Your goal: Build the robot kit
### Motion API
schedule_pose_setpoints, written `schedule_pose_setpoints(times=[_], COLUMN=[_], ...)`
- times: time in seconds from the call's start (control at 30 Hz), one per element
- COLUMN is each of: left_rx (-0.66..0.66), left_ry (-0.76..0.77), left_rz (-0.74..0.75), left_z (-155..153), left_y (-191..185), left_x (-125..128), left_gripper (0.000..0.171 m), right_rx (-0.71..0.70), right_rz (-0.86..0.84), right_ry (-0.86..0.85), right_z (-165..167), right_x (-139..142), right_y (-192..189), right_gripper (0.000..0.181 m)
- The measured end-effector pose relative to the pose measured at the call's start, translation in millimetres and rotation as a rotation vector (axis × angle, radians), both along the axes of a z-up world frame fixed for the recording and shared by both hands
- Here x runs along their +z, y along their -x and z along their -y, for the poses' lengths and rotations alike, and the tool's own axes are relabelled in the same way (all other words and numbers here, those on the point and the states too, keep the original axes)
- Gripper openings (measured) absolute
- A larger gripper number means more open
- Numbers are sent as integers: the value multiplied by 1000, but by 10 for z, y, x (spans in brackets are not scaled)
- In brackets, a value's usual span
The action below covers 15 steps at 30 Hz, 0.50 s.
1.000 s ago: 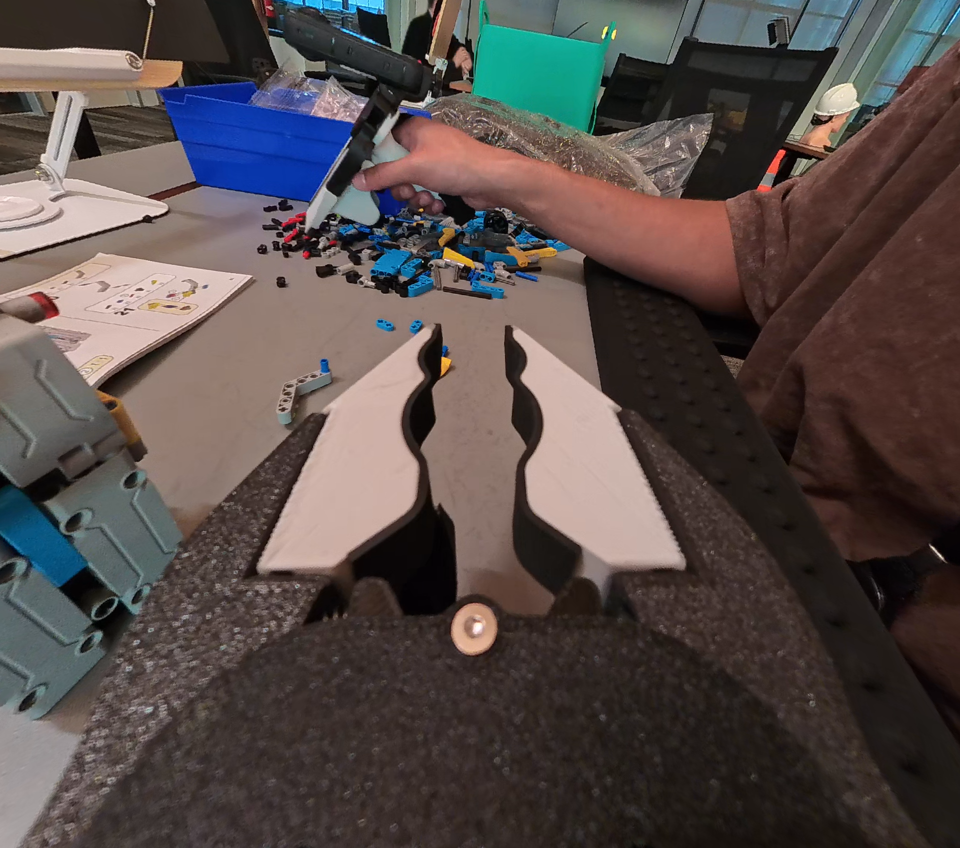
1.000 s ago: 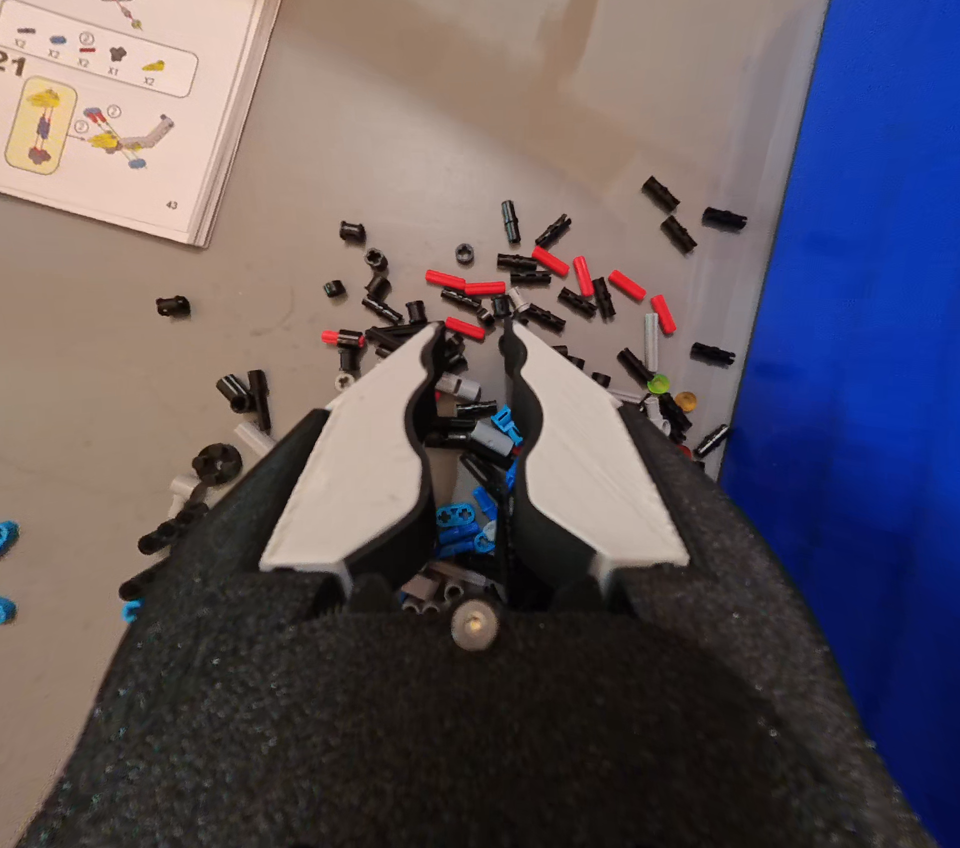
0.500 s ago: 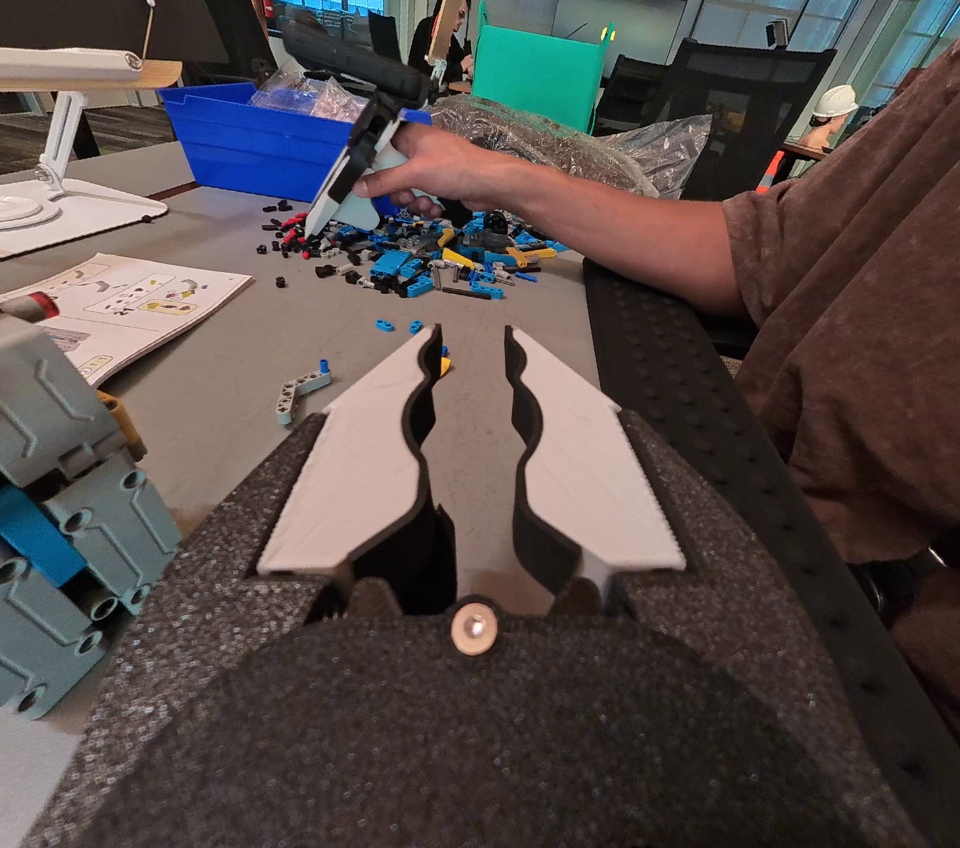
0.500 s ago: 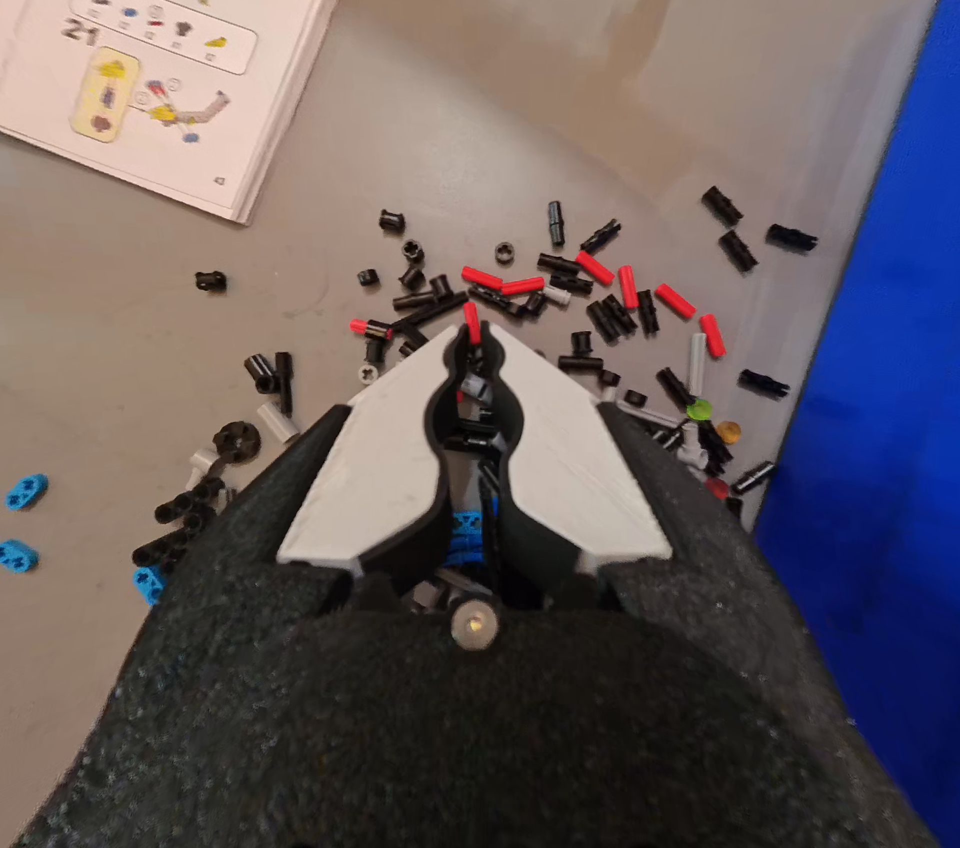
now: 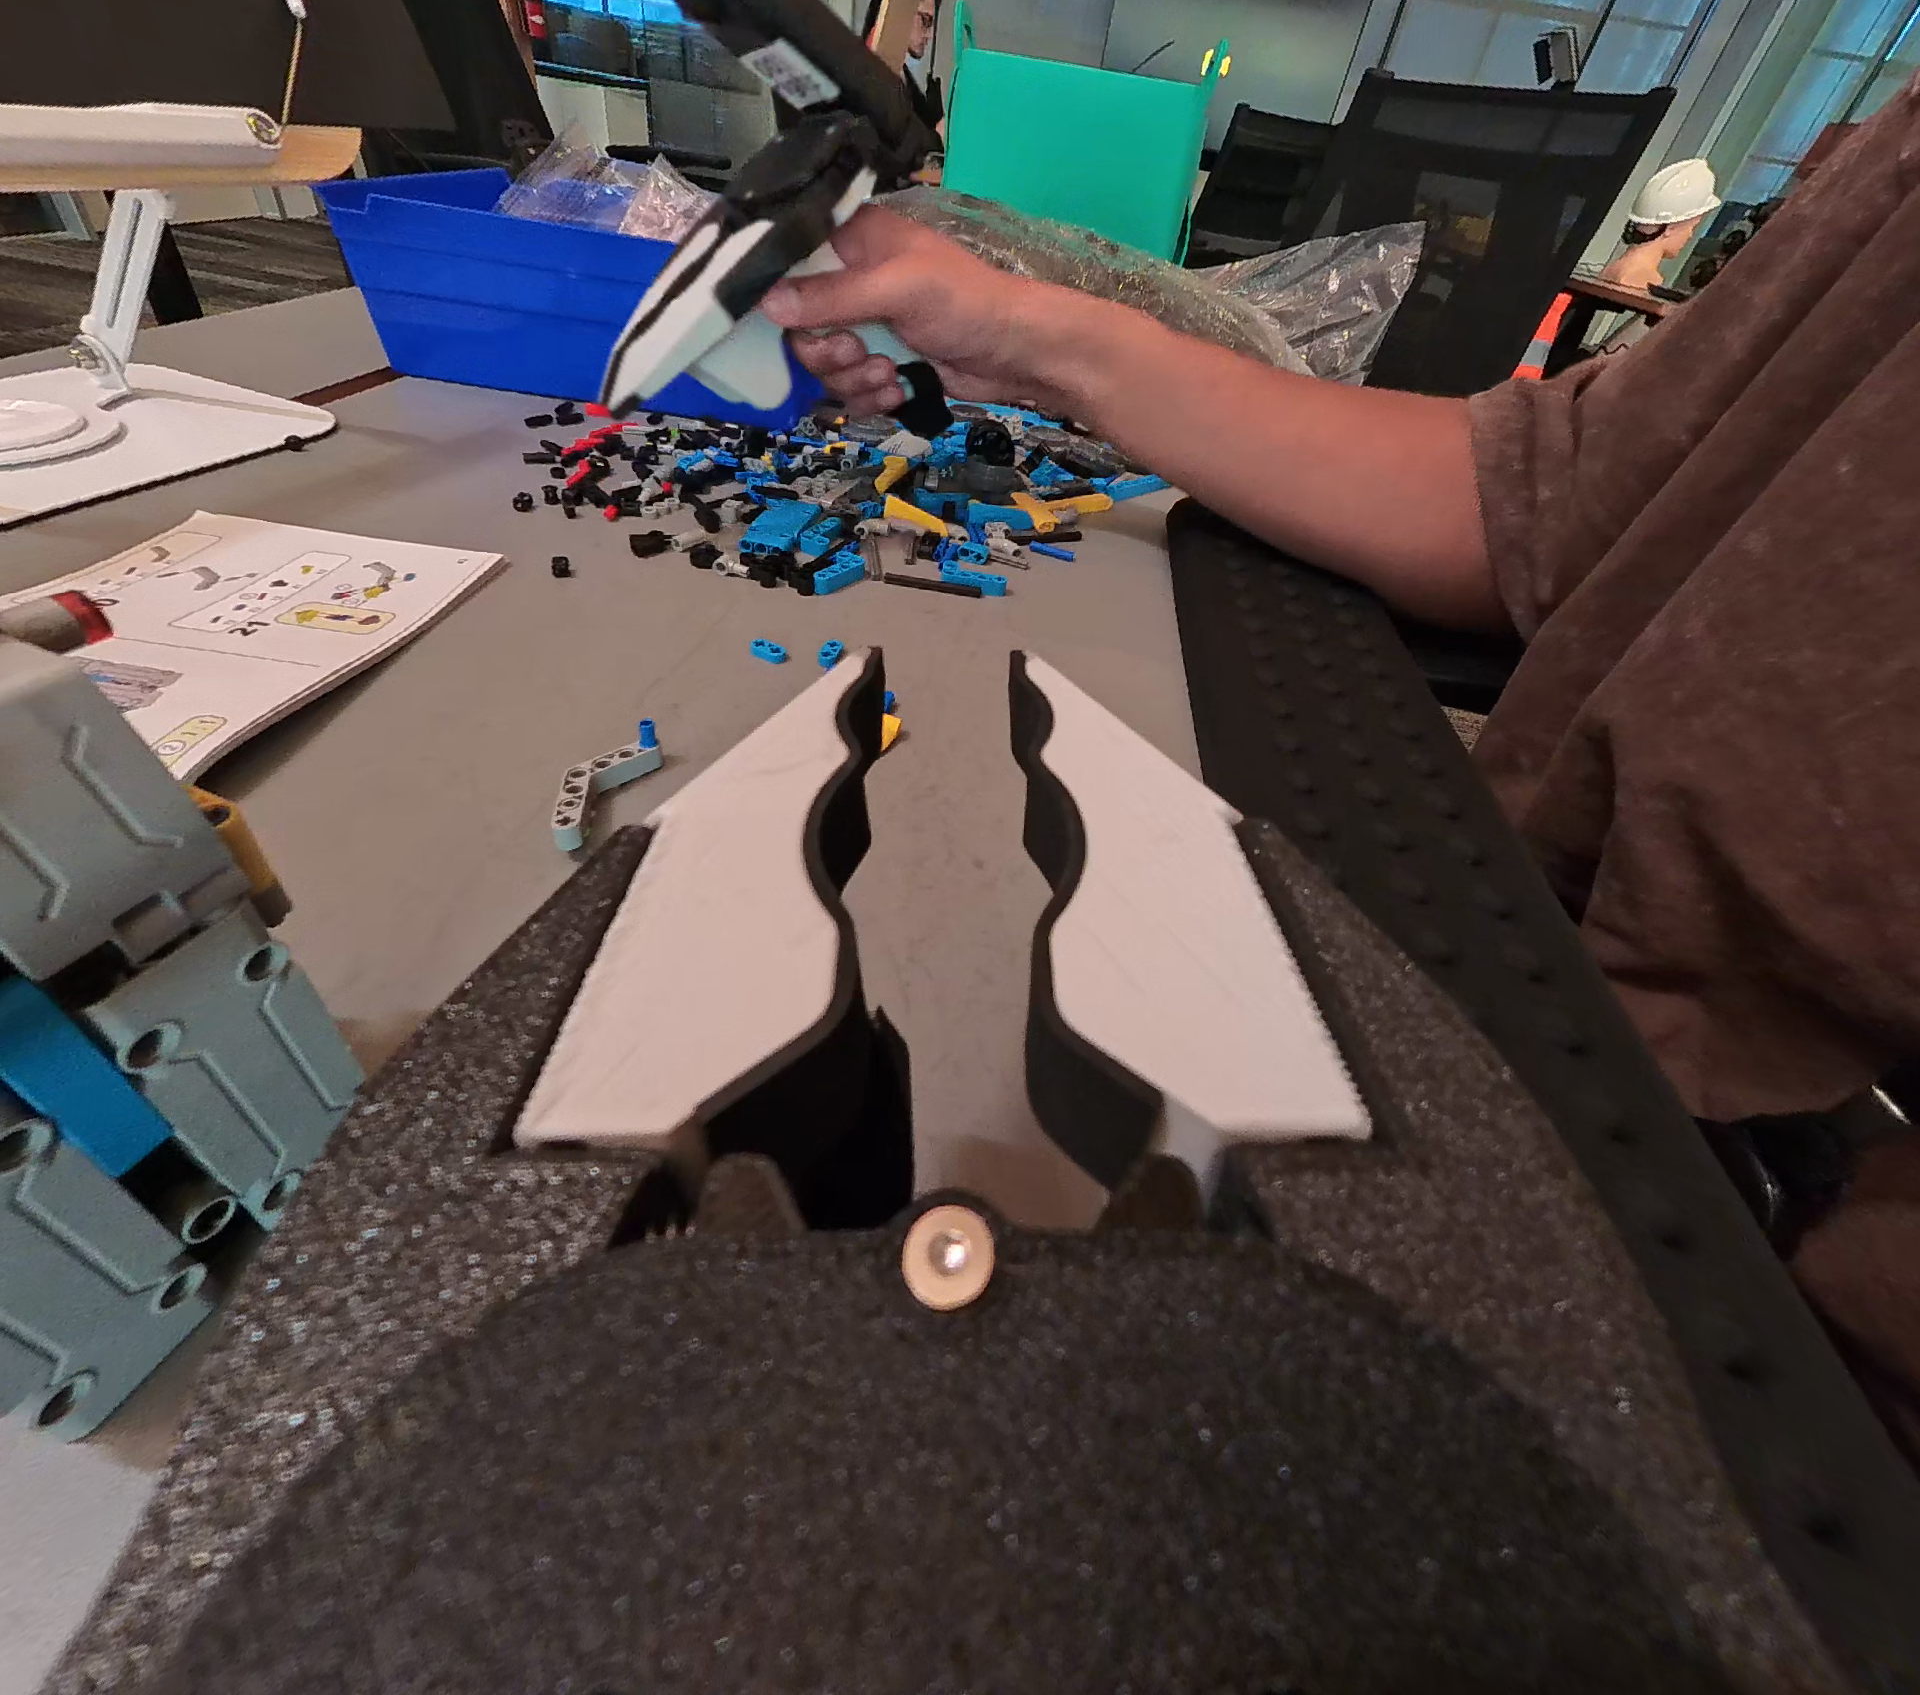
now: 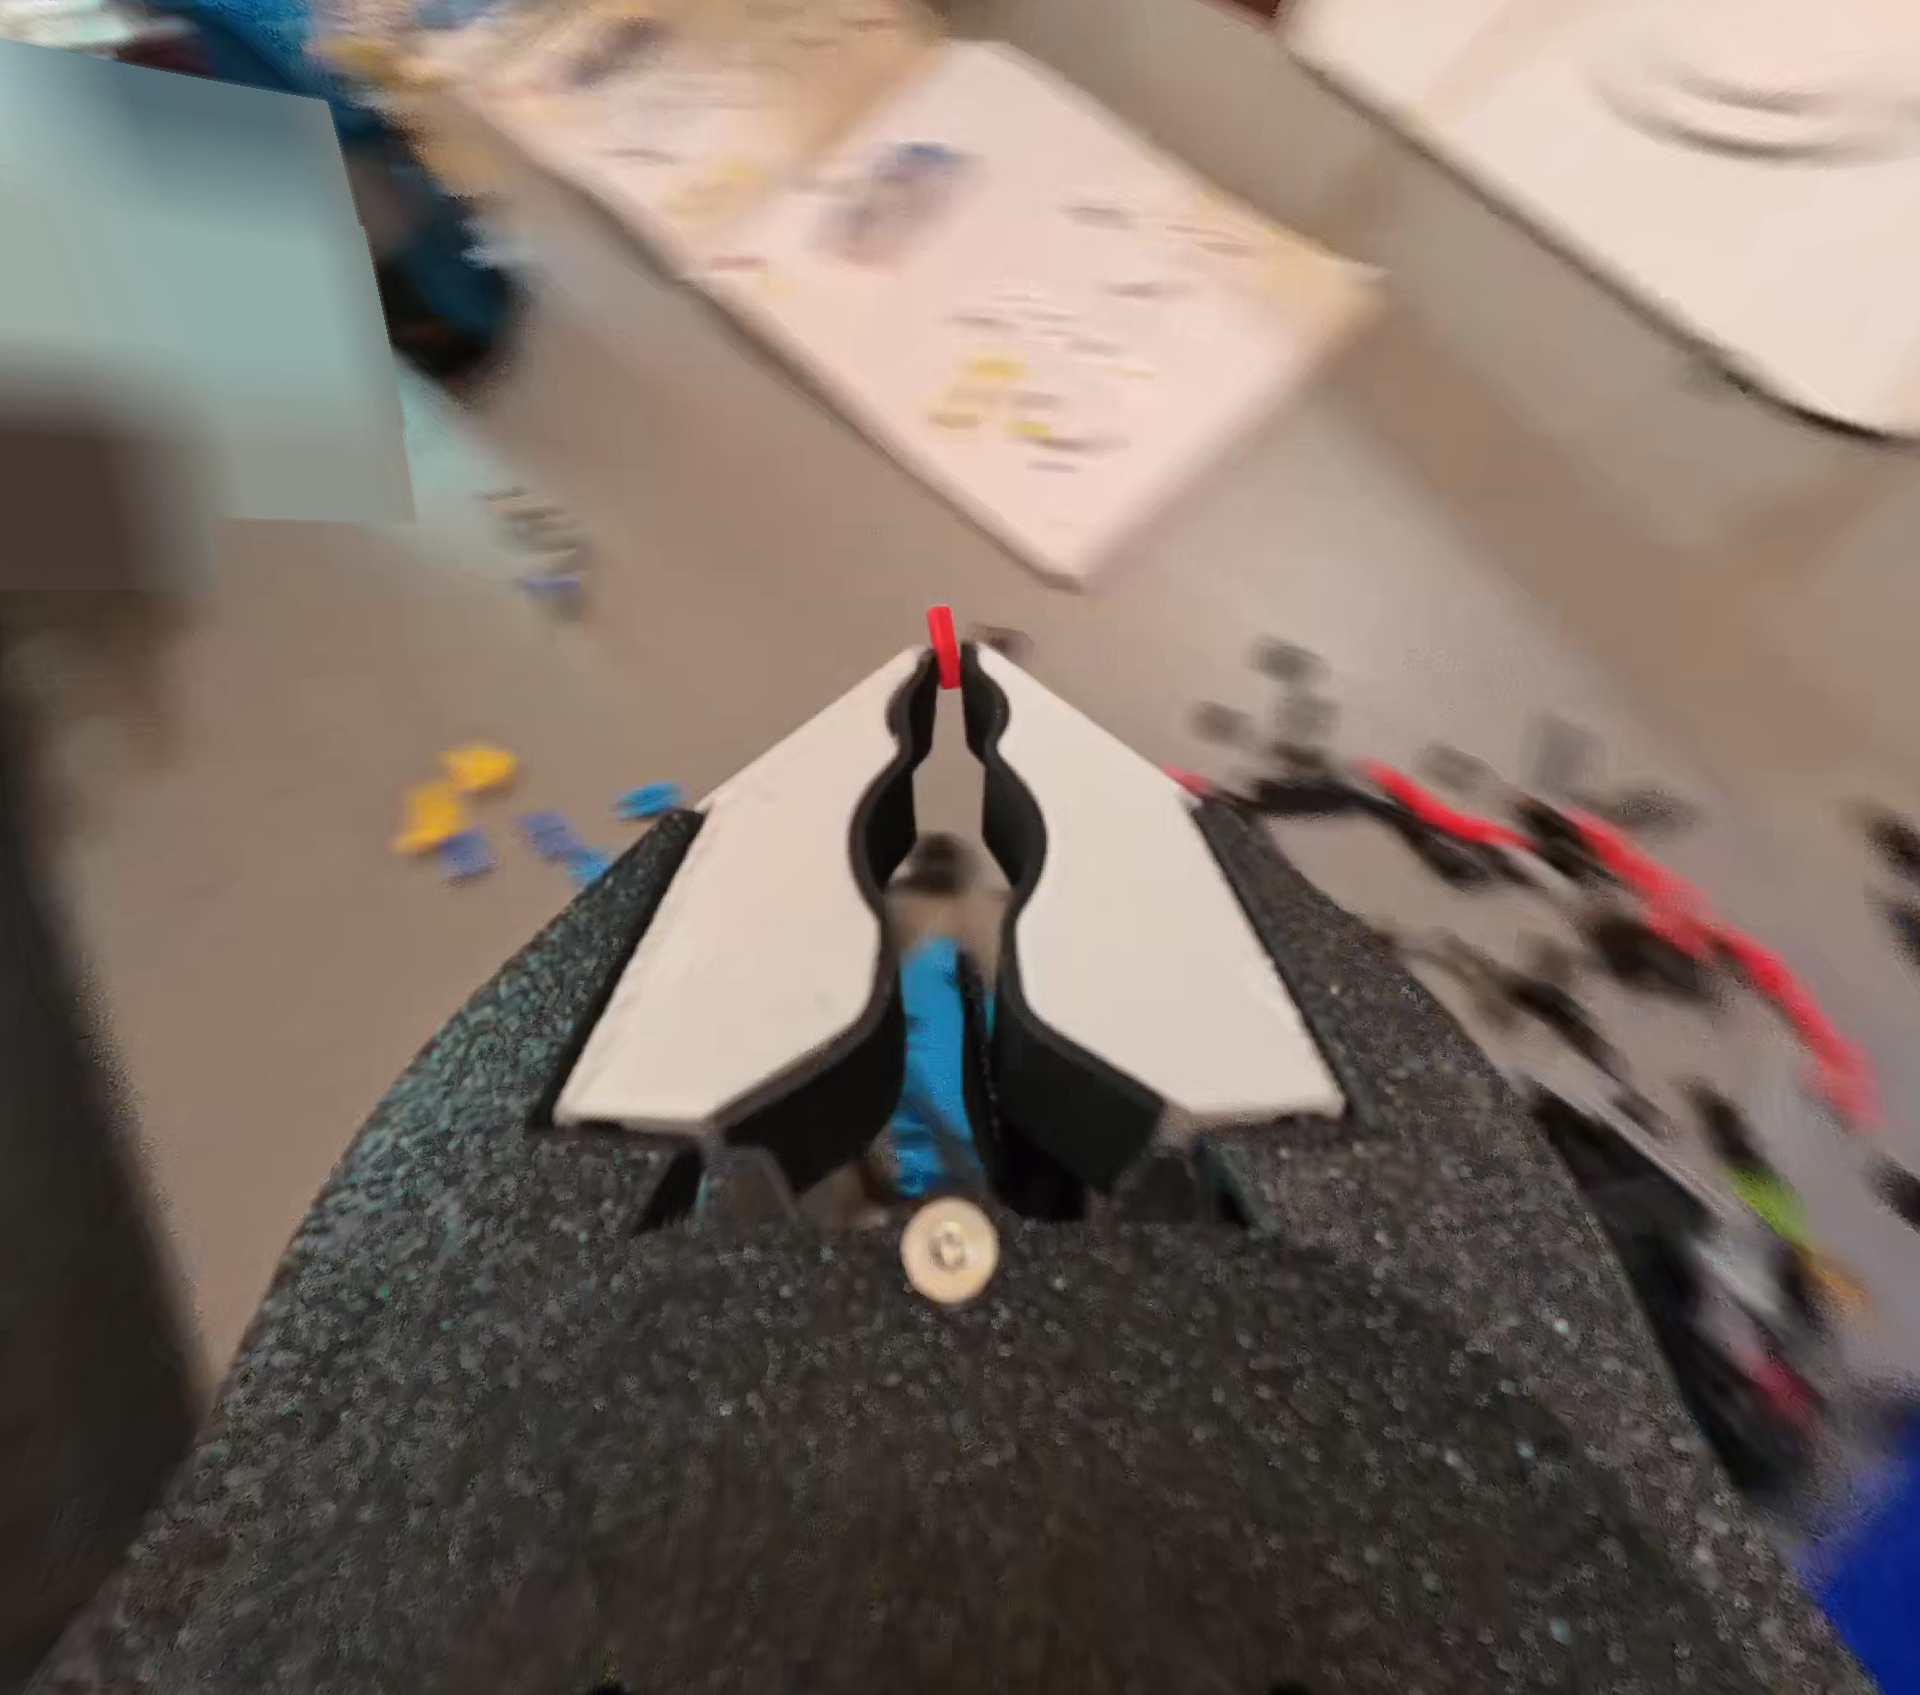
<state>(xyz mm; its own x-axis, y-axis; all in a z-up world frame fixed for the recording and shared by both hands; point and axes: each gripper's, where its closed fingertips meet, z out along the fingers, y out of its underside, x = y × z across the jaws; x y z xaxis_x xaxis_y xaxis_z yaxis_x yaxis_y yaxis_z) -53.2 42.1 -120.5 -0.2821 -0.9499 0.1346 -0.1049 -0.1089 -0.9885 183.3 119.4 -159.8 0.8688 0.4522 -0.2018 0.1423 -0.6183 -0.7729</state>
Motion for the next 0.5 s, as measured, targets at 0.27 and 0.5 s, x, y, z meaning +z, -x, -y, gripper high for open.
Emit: schedule_pose_setpoints(times=[0.27,0.5], left_rx=[0,-1], left_ry=[0,-3], left_rz=[0,-1], left_z=[1,6], left_y=[1,0], left_x=[0,-2], left_gripper=[24,24], right_rx=[506,496], right_rz=[177,261], right_ry=[129,220], right_z=[591,622], right_x=[-366,-638], right_y=[1124,1064], right_gripper=[4,5])
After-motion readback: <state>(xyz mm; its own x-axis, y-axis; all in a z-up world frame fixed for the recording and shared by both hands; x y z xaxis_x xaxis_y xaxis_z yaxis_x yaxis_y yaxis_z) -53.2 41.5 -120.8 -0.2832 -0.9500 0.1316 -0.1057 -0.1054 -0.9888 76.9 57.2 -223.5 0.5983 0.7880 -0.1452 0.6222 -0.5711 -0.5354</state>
